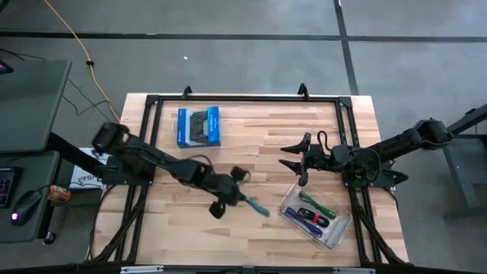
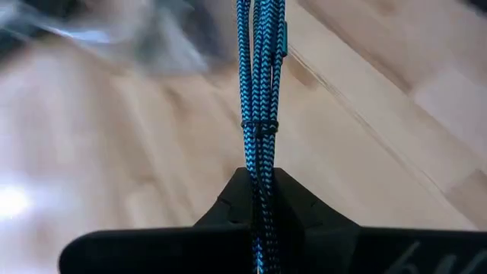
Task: Pick and place USB-C Cables
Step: Put the blue charger cable into the transparent bin
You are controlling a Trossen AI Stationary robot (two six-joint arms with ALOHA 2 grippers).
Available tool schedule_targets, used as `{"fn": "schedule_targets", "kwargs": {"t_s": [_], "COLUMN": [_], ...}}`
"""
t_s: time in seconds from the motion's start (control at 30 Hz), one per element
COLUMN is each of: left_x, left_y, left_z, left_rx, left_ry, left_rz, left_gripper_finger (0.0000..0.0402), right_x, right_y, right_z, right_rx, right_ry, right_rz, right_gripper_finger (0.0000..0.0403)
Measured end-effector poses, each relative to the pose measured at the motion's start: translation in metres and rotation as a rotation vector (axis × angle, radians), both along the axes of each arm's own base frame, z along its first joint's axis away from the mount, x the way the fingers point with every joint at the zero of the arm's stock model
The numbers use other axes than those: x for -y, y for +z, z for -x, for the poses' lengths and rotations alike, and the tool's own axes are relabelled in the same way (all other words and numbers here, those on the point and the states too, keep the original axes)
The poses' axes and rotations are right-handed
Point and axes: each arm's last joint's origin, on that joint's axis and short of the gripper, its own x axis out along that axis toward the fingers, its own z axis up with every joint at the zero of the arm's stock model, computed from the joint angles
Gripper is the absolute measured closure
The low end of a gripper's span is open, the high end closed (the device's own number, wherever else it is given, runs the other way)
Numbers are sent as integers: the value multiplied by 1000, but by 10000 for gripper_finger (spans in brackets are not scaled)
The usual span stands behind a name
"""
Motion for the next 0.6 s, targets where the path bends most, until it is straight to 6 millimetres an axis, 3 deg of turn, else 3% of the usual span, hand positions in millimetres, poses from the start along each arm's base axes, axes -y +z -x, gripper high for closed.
{"fn": "schedule_targets", "kwargs": {"t_s": [0.23, 0.43, 0.6], "left_x": [-26, -48, -64], "left_y": [22, 10, 4], "left_z": [49, 98, 125], "left_rx": [335, 687, 954], "left_ry": [95, 205, 308], "left_rz": [96, 206, 344], "left_gripper_finger": [401, 401, 401], "right_x": [0, 0, 0], "right_y": [-1, 0, 0], "right_z": [0, 0, 0], "right_rx": [-8, -2, 4], "right_ry": [0, 0, 0], "right_rz": [-3, -4, -6], "right_gripper_finger": [206, 206, 206]}}
